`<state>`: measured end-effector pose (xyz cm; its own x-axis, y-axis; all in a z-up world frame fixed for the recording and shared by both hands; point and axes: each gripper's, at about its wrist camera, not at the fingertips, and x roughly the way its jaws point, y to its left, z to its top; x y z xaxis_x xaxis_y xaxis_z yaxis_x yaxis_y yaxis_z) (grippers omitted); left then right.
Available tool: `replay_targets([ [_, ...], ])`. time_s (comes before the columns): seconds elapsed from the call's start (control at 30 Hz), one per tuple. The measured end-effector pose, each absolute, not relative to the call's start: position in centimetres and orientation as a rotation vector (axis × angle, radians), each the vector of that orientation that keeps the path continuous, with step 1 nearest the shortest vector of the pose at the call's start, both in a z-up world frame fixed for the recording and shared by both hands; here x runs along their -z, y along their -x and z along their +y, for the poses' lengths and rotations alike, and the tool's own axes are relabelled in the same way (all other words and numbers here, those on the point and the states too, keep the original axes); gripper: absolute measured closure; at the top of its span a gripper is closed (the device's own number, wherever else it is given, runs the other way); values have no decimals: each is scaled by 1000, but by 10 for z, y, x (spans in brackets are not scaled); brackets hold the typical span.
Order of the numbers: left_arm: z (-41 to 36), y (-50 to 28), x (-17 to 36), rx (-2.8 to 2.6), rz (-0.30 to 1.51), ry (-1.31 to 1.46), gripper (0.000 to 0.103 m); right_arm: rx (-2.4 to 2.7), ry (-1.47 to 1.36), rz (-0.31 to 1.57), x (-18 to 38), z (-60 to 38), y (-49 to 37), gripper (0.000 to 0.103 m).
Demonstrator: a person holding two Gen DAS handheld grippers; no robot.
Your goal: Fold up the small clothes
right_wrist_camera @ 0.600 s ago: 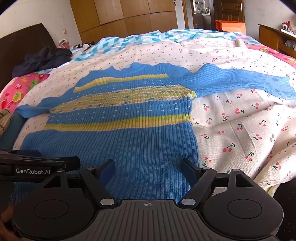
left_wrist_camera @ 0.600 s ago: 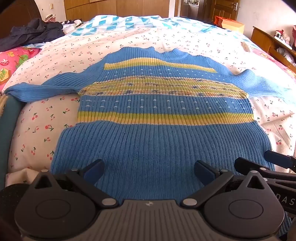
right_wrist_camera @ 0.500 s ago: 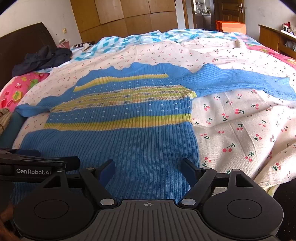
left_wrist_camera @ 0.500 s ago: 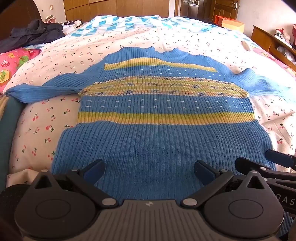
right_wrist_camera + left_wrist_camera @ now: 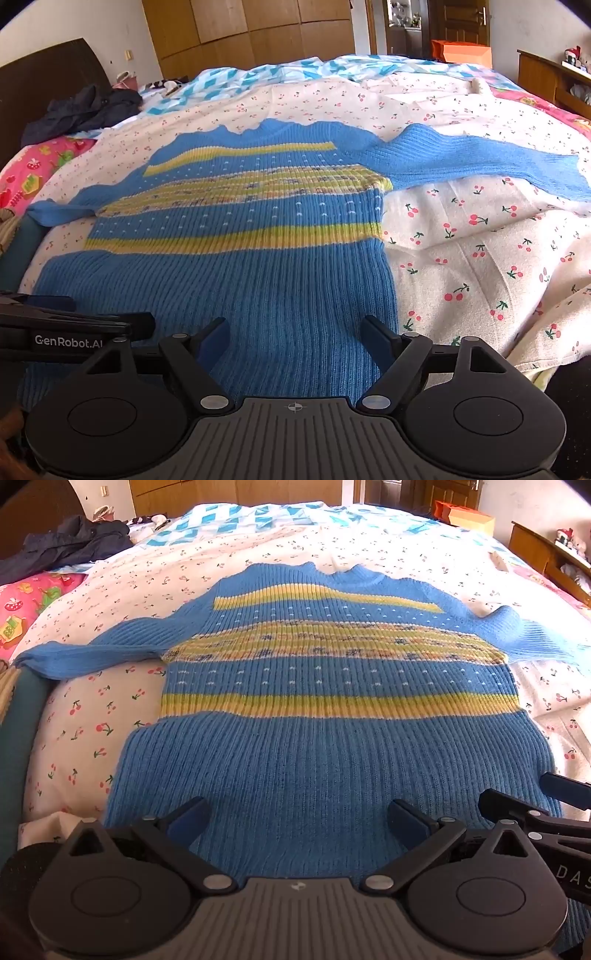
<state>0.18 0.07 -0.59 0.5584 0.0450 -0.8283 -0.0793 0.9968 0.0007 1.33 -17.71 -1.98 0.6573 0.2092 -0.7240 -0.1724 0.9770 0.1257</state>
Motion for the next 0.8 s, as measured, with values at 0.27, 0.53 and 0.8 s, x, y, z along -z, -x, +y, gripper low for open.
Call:
replay_targets([
  [0.27,-2,-6,12,-87,1015,16,0,-212,-35,841,22,-175,-15,23],
  [0.53,-1,-8,16,-89,1050,22,0,-223,-20,860,24,-173,-16,16],
  [0.8,4,-11,21,-85,1096,63,0,-229,-3,875,26,-170,-17,13],
])
